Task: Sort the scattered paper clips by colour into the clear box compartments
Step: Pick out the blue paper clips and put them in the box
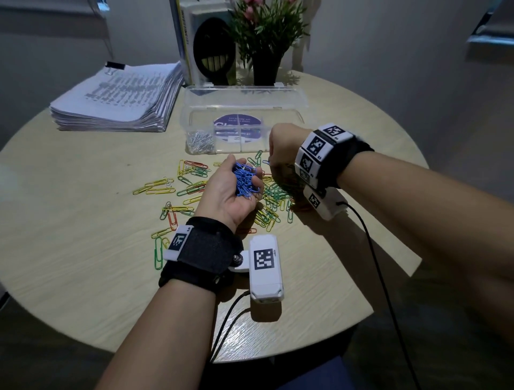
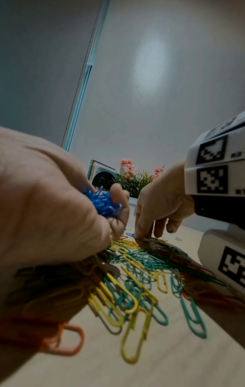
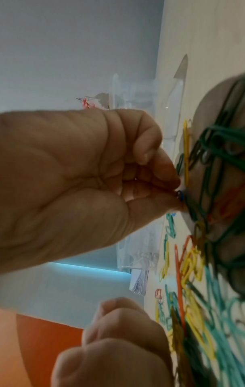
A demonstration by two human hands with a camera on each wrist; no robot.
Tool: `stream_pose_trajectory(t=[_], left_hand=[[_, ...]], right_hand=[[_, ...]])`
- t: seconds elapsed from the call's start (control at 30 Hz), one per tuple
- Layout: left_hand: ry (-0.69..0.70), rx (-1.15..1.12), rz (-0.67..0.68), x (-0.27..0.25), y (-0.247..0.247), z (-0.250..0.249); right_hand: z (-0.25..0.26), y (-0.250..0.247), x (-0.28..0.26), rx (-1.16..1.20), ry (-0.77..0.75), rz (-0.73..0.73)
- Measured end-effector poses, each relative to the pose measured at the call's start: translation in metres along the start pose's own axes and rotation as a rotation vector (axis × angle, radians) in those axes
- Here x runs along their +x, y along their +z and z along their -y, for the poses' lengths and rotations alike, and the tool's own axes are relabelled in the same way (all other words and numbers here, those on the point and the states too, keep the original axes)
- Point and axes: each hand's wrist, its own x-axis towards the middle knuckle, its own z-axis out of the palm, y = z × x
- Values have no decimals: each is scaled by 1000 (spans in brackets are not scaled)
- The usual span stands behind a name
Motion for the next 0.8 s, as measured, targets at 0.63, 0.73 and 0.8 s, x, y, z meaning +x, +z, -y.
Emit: stream_pose_trajectory(t=[0.63,0.73,0.8], left_hand=[[21,16,2,-1,-2,-4],[34,10,30,-4,-2,-18],[60,9,27,-6,-1,-30]], right_hand=[[18,-33,-41,530,-156,16],[9,-35,-29,378,-74,-266],[3,-34,-19,275,-18,-379]])
